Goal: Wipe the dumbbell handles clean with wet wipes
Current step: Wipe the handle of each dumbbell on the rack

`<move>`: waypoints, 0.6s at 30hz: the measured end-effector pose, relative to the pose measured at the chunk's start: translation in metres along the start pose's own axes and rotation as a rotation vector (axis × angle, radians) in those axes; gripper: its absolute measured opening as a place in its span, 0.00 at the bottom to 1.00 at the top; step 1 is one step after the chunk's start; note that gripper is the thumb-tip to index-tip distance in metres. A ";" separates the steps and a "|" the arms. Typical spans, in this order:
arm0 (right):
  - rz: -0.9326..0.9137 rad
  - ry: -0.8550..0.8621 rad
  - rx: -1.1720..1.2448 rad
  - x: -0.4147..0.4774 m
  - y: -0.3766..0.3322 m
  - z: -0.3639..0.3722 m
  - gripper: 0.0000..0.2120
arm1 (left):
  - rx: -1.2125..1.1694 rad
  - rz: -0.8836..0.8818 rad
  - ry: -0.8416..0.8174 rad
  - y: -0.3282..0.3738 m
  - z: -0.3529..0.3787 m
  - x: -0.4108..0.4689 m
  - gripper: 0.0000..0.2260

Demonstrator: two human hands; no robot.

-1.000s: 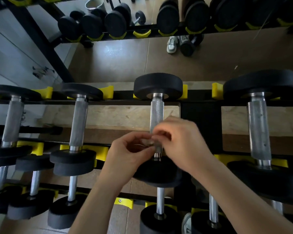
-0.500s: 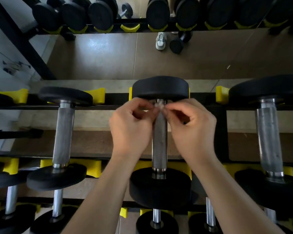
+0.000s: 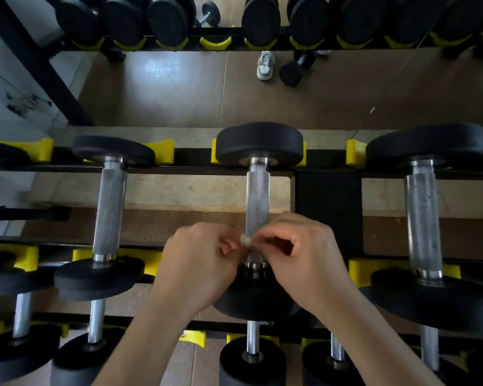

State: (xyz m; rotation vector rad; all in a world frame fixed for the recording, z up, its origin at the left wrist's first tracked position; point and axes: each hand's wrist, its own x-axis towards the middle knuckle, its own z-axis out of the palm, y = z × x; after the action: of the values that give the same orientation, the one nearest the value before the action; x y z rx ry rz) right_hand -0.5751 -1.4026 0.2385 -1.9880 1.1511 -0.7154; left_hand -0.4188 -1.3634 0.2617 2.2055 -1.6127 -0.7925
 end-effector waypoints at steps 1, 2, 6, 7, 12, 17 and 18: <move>-0.016 0.062 -0.022 0.005 0.000 0.000 0.03 | -0.048 -0.013 0.042 0.003 0.000 0.000 0.10; -0.026 0.121 -0.032 0.009 0.000 0.001 0.03 | -0.092 -0.028 0.091 0.008 0.001 0.000 0.11; 0.019 0.165 0.051 0.017 0.004 0.000 0.07 | -0.125 -0.083 0.241 0.023 0.012 0.007 0.11; 0.031 0.147 0.075 0.015 0.006 -0.001 0.08 | -0.150 -0.111 0.267 0.025 0.015 0.009 0.11; 0.082 0.078 0.216 0.006 0.009 -0.010 0.13 | -0.125 -0.098 0.464 0.044 0.025 0.008 0.02; 0.142 -0.090 0.435 0.006 0.012 -0.026 0.15 | 0.155 -0.114 0.572 0.071 0.037 -0.002 0.07; 0.166 -0.125 0.490 0.005 0.013 -0.030 0.16 | 0.202 -0.113 0.580 0.076 0.040 -0.006 0.07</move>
State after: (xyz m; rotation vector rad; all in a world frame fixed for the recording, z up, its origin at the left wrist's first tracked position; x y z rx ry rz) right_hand -0.6017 -1.4208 0.2457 -1.4872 0.9437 -0.6968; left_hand -0.5027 -1.3795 0.2720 2.3757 -1.3244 0.0106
